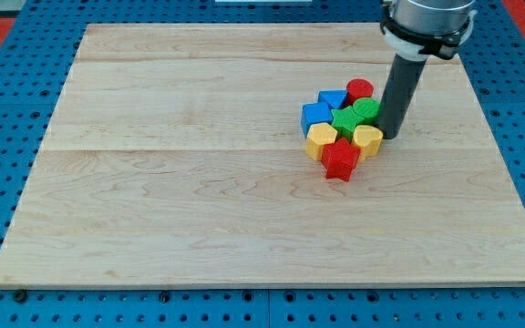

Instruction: Separate the yellow blocks and red star from group of blocks

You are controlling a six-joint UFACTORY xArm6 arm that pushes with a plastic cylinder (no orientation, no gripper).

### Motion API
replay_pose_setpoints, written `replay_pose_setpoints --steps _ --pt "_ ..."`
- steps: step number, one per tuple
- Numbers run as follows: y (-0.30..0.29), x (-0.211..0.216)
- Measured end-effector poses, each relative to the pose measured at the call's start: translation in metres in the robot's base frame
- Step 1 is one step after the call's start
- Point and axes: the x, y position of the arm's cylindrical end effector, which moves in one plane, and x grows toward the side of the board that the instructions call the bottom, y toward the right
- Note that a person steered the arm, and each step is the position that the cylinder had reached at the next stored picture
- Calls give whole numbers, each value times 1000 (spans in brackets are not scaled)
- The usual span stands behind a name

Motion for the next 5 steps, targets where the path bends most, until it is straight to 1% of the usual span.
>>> replay_pose_setpoints --steps 1,2,3,4,5 --pt "-36 0" --pt "-53 0" --pt "-54 0" --pt "-54 9" --pt "-51 34"
